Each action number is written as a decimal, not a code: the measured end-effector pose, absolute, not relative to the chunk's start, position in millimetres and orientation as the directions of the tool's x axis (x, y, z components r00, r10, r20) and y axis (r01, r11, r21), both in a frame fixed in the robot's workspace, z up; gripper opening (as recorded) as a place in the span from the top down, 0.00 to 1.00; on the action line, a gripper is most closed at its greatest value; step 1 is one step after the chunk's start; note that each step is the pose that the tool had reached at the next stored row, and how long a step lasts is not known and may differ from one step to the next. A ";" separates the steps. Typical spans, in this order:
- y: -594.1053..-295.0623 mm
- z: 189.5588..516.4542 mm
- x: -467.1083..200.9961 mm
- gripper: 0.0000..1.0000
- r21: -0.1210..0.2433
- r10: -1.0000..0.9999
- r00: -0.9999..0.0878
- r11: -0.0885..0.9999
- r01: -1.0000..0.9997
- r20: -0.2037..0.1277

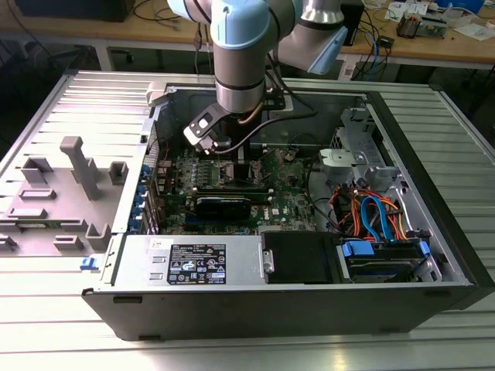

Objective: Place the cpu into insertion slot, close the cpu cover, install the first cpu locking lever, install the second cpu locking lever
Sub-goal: 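Place the cpu into insertion slot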

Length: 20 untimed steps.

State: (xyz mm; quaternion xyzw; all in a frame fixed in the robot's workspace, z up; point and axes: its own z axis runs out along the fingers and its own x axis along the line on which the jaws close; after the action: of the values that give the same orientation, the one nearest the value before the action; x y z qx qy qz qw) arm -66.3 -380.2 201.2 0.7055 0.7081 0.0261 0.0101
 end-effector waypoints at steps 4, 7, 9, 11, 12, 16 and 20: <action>-380.2 200.5 -66.2 0.45 0.051 1.000 0.002 -0.003 0.999 0.023; -380.0 199.6 -66.2 0.45 0.051 1.000 0.006 -0.008 0.999 0.022; -379.9 199.4 -66.2 0.45 0.051 1.000 0.006 -0.007 0.999 0.022; -379.9 199.3 -66.2 0.45 0.051 1.000 0.006 -0.007 0.999 0.022; -379.8 199.2 -66.2 0.45 0.051 1.000 0.006 -0.008 0.999 0.023; -379.8 199.2 -66.2 0.45 0.051 1.000 0.006 -0.007 0.999 0.023; -379.9 199.1 -66.2 0.45 0.051 1.000 0.006 -0.007 0.999 0.023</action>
State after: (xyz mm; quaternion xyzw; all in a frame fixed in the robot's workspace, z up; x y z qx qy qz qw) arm -66.2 -379.9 199.1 0.7093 0.7044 0.0261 0.0103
